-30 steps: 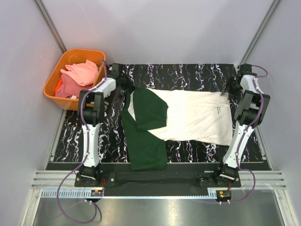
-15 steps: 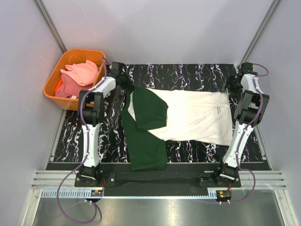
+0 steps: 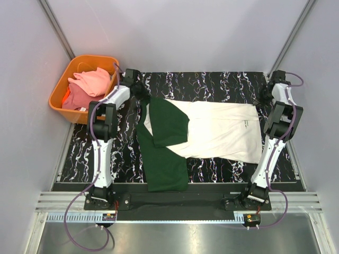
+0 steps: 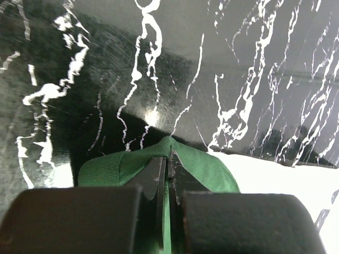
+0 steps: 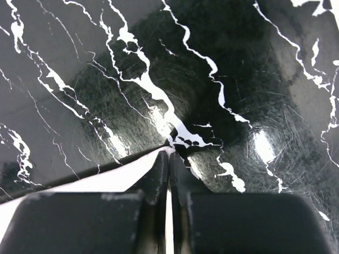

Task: Fold and stack the t-shirts
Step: Fold the tshirt

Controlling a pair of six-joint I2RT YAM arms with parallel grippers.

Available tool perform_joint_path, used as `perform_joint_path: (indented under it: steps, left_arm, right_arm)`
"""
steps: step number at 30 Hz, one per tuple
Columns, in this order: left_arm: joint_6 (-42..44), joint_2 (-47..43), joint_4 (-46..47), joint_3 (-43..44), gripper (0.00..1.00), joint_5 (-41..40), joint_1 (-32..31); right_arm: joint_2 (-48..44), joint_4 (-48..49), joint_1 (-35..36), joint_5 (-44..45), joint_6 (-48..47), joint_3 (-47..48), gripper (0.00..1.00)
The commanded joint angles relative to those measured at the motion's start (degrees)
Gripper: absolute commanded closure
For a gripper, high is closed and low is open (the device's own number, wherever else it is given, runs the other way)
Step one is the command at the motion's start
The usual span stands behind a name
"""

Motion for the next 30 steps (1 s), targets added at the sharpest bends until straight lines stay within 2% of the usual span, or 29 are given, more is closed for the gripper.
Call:
perform_joint_path:
  steps: [1,5,10,22,26,27,29,30]
  left_arm:
    - [0.71,-0.88,1.04,3.04,1.0,-3.5,1.28]
    - [1.24,-1.06,1.04,3.48,1.0,-5.87,2.51]
    - [1.41,-0.27,1.21,5.24,1.0,-6.4,3.56]
    - [1.67,3.6,1.39,10.86,0.99,-7.63,3.65]
    - [4.22,2.55,-1.33,13.15,0.77,-10.88,3.65]
    - [4.75,1.5,-2.81,14.11,0.72,-12.02,3.65]
    - [6.51,-0.17,-3.88,14.12,0.61,-12.38,3.48]
    - [7.03,-2.36,-5.19,13.94,0.52,-14.56,3.3]
  right_arm:
    - [1.5,-0.3,-0.22,6.13,1.99,1.23,1.0]
    - [1.76,-0.22,-0.22,10.36,3.57,2.72,1.0]
    - [2.46,0.66,-0.22,10.54,5.07,5.18,1.0]
    - [7.12,0.05,-0.13,4.83,7.18,14.23,1.0]
    - [7.91,-4.42,-0.13,6.04,6.21,19.32,0.82]
    - [8.17,-6.26,-0.13,7.1,6.04,21.08,0.69]
    - [8.09,-12.5,-0.13,11.4,5.77,26.62,0.59]
    - [7.13,-14.17,-0.13,12.81,5.6,27.85,0.48]
